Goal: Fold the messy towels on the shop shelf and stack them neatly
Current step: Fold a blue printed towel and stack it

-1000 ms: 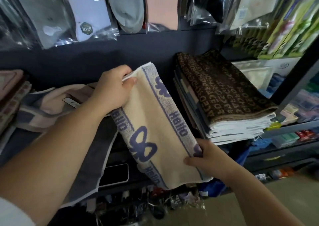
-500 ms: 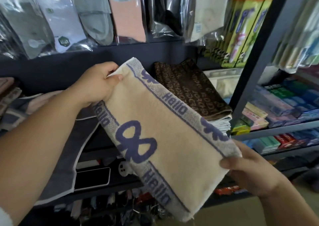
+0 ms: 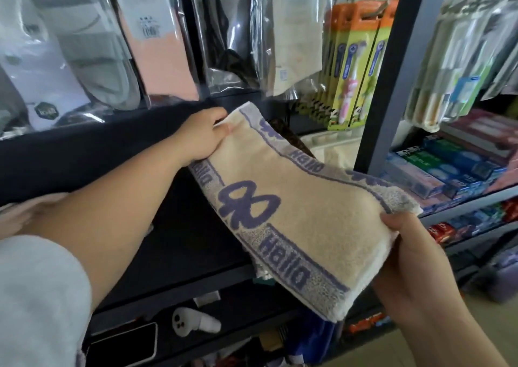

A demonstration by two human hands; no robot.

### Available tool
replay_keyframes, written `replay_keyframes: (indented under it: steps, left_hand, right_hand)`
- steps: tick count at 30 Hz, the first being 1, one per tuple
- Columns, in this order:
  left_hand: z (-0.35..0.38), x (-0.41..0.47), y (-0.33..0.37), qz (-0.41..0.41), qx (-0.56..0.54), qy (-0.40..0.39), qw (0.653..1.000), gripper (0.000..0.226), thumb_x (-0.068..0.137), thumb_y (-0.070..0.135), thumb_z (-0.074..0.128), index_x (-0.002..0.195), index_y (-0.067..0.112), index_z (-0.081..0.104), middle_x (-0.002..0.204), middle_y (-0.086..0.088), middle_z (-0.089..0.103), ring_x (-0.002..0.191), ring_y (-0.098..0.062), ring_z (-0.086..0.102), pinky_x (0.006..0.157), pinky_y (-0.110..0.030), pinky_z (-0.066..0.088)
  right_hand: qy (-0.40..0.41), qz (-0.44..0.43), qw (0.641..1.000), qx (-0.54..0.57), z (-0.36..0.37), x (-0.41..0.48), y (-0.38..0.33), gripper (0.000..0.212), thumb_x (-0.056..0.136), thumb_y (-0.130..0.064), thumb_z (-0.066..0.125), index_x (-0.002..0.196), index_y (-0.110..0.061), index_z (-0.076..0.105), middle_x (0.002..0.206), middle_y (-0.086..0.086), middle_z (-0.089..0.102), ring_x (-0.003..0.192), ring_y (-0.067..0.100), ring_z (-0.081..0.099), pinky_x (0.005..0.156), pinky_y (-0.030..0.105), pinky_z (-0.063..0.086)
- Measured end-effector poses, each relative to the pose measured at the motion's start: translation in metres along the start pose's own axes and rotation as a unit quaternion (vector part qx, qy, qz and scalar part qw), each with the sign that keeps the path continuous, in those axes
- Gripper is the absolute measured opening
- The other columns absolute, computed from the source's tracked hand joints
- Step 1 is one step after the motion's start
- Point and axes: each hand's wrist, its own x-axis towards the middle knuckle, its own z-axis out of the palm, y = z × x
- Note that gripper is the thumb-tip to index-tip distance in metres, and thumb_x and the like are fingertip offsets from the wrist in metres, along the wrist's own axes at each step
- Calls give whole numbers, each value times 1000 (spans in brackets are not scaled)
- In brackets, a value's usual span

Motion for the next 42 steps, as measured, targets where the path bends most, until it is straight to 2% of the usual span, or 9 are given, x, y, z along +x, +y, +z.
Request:
replay_keyframes:
  steps: [3,6,10,14,21,28,30,35,42]
  left_hand:
    - [1,24,2,23,-97,22,995,22,101,32,54,87,15,58,81,2,60,71,-12,51,62,-32,37]
    - [8,47,-4,47,-77,12,996,20,101,33,54,90,18,59,83,4,61,74,-12,54,63,-31,39]
    - [36,67,-30,16,-15,-63,998,26,100,33,55,88,10,59,84,-9,65,80,-28,61,70,-39,46]
    - [53,69,-52,-30,-7,-109,994,38,96,40,61,75,8,57,72,-8,60,71,-26,58,57,-33,34]
    - [39,51,-80,-93,-200,-151,964,22,77,31,73,70,16,58,60,5,56,58,-12,50,58,-28,34]
    - [44,89,-47,-19,-205,-42,978,29,95,18,64,69,18,52,63,3,54,56,-11,47,49,-22,36]
    - [46,100,-41,-9,-161,-34,986,24,96,21,64,73,18,55,68,1,58,60,-13,52,50,-20,40]
    - [55,119,-47,84,138,-70,984,29,89,39,69,73,19,55,91,-16,69,85,-36,64,64,-33,40]
    - [57,119,-48,131,192,26,972,25,97,33,58,96,9,64,104,-21,67,97,-42,63,70,-37,38]
  right_hand:
    - [-9,-24,1000,13,12,1,-12,39,94,-20,46,129,-20,65,119,15,71,104,37,69,90,53,50]
    - [20,-45,999,5,24,10,-8,40,93,-21,52,131,-17,64,128,22,66,114,44,64,98,62,46]
    - [70,-45,994,-70,43,20,16,30,97,-26,62,124,-14,66,107,10,76,90,29,74,71,41,56]
    - [52,-53,992,-105,49,20,29,36,91,-12,65,126,-19,63,108,7,77,92,30,76,63,36,61]
    - [98,-72,991,-59,65,15,27,22,97,-6,55,113,-14,67,98,12,78,80,30,76,55,34,60]
    - [119,-121,985,-38,90,27,35,23,98,-12,57,117,-21,67,105,5,77,93,27,75,83,48,59]
    - [126,-115,983,-61,94,36,43,24,99,-15,59,121,-22,64,106,3,77,94,26,75,82,47,59]
    - [129,-57,982,-128,91,41,56,27,97,-19,64,123,-15,62,103,6,78,90,28,76,71,44,62]
    - [93,-63,980,-166,87,30,52,23,94,-15,65,116,-8,63,99,13,77,87,33,76,64,40,63]
